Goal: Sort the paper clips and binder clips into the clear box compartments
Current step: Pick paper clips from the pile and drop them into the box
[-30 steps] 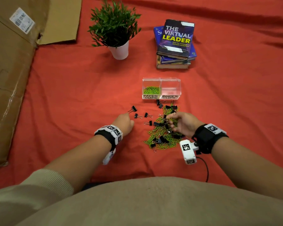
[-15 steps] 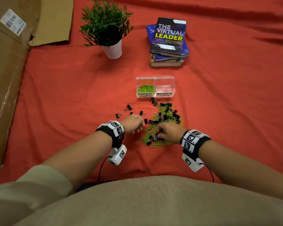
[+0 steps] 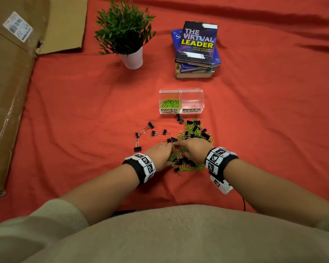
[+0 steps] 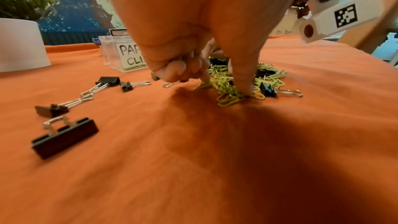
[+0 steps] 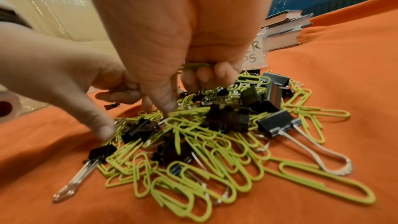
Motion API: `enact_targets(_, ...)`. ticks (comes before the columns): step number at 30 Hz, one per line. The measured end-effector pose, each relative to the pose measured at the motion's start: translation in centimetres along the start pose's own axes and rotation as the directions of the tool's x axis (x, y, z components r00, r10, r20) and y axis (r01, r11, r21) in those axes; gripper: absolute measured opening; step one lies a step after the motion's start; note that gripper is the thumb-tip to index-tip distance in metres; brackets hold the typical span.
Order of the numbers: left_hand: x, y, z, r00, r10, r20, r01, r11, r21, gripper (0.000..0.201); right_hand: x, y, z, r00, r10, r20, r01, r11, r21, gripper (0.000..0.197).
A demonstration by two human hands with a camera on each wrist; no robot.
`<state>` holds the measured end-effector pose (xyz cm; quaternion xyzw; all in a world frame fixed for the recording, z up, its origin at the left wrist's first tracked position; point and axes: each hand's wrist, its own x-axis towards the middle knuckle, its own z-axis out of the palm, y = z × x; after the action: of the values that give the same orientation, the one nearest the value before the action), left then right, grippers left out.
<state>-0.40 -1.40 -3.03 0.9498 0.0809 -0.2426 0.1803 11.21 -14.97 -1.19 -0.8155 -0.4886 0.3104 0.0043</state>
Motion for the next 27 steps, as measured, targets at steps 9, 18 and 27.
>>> enact_targets(9,-0.5,-1.8,-0.2,0.993,-0.059,-0.107,0.055,0.998,-0.042,0.021,0.2,0.0,0.7,0.998,-0.010,-0.058,0.011,1.000,0.013,0.022)
enact_targets(18,-1.1,-1.7,0.6,0.995,0.001,-0.099,-0.007,0.998,-0.066,0.053,0.6,-1.6,0.7,0.996,0.004,-0.086,0.007,0.992,0.125,0.028)
enact_targets(27,-1.0,-0.2,0.8,0.994,0.018,-0.109,-0.008,0.996,0.088,0.024,0.8,-2.4,1.3,0.999,-0.040,-0.031,0.038,0.997,-0.061,0.022)
